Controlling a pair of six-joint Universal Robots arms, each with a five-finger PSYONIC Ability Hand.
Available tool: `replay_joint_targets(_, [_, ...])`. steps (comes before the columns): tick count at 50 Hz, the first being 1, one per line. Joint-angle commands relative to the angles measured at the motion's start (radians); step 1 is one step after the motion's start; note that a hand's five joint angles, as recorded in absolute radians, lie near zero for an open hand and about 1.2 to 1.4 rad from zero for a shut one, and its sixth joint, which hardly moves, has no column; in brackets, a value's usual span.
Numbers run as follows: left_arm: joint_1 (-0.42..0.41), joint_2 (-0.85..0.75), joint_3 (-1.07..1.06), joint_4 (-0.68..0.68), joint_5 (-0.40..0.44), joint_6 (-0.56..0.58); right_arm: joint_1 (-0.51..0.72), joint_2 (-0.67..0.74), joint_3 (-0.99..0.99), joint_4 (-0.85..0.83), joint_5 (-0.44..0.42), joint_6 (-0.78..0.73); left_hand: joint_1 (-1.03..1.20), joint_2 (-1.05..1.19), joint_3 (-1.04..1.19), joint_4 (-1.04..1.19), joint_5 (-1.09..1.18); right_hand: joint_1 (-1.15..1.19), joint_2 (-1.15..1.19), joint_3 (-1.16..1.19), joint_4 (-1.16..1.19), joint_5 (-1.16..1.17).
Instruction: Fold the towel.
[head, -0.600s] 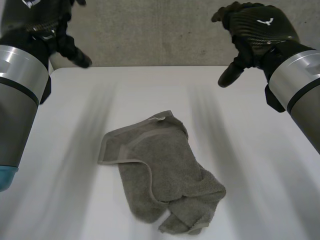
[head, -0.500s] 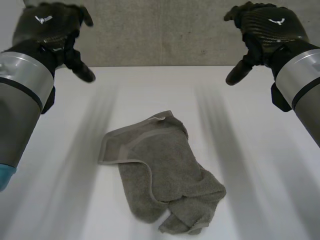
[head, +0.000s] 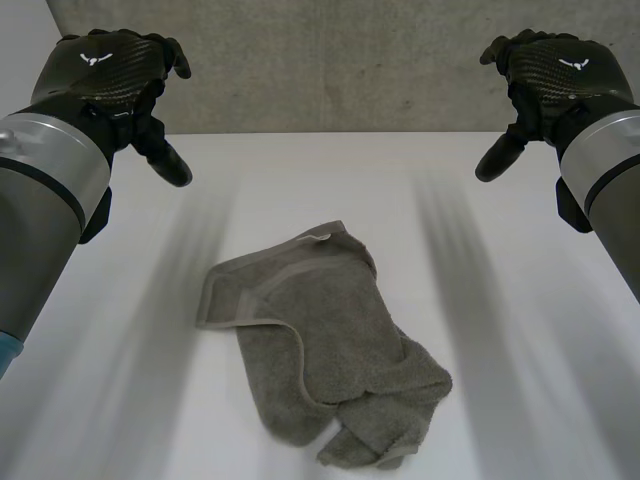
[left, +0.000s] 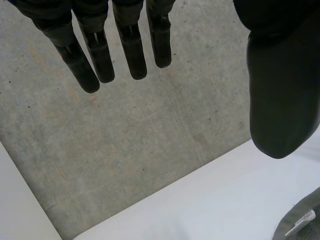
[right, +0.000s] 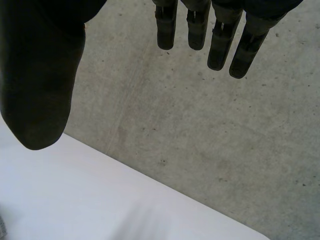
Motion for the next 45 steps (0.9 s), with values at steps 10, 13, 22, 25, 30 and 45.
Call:
replay_joint_targets(10, [-0.02, -0.063, -0.091, 0.074, 0.147, 0.092, 0.018, 0.0, 0.058, 0.099, -0.186, -0.328, -0.113, -0.12, -0.106, -0.122, -0.26, -0.064, -0.076, -0.074, -0.082, -0.057])
replay_joint_targets(13, [-0.021, -0.092, -0.101, 0.071, 0.185, 0.143, 0.023, 0.007, 0.129, 0.151, -0.232, -0.418, -0.113, -0.12, -0.106, -0.122, -0.26, -0.064, -0.076, -0.074, -0.082, -0.057])
replay_joint_targets(22, [-0.108, -0.199, -0.201, 0.055, 0.244, 0.441, 0.078, 0.011, 0.4, 0.06, -0.25, -0.401, -0.101, -0.108, -0.094, -0.111, -0.248, -0.064, -0.076, -0.074, -0.082, -0.057])
replay_joint_targets(25, [-0.121, -0.207, -0.245, 0.056, 0.249, 0.489, 0.077, 0.014, 0.466, -0.01, -0.262, -0.394, -0.101, -0.108, -0.094, -0.111, -0.248, -0.064, -0.076, -0.074, -0.082, -0.057])
replay_joint_targets(30, [-0.139, -0.239, -0.29, 0.068, 0.251, 0.512, 0.076, 0.083, 0.515, -0.096, -0.284, -0.352, -0.086, -0.094, -0.079, -0.096, -0.233, 0.007, -0.004, -0.003, -0.01, 0.014])
replay_joint_targets(45, [-0.17, -0.341, -0.286, 0.113, 0.238, 0.488, 0.072, 0.221, 0.474, -0.13, -0.279, -0.222, 0.581, 0.574, 0.588, 0.572, 0.434, 1.097, 1.086, 1.087, 1.08, 1.104])
